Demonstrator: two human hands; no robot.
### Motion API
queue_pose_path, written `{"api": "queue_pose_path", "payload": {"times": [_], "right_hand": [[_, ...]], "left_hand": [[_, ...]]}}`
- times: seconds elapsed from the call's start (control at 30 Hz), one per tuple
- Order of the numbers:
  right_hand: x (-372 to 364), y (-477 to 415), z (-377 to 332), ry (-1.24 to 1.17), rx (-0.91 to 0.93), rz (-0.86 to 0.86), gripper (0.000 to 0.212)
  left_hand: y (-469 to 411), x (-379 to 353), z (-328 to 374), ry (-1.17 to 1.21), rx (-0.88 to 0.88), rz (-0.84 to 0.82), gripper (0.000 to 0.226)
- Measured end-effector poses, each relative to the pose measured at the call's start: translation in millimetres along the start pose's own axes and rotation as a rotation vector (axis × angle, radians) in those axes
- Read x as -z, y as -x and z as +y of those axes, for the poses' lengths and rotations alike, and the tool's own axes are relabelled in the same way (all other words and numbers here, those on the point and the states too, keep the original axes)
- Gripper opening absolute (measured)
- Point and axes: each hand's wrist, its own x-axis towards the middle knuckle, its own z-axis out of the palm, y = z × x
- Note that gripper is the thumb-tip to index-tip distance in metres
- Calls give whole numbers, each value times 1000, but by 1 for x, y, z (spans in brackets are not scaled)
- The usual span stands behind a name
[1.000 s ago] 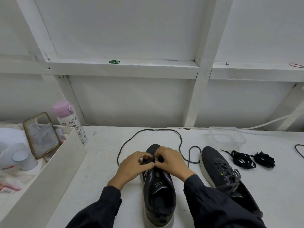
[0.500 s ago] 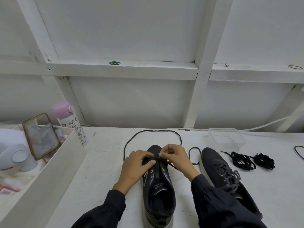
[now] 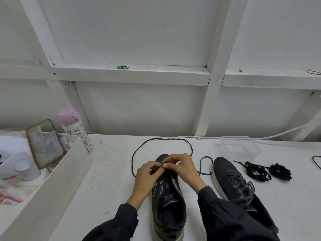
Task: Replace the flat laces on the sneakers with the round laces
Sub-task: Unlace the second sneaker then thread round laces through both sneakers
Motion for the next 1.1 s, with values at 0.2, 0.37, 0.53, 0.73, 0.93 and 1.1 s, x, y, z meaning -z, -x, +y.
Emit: {"api": "queue_pose_path", "payload": {"times": [0.2,0.37,0.53,0.73,0.93,1.1], "right_hand": [[-2,0,-6,94,32,38,9],[-2,-1,-8,169,44,-2,9],[4,-2,-17,96,12,-25,20],[12,-10,-29,-109,-1,-29,29],[28,-21,-69,-290,113,-15,17],[32,-44,-89,-412,146,12,18]], "left_hand": [[0,-9,7,59,-18,-95,30],[-2,-18,7,-6,-10,-40,12],[1,-19,6,-15,-20,-35,12],[-1,-19,2,-17,-1,-41,9],[1,-21,3,61,16,-45,12],[0,-18,3,69,50,-43,11]]}}
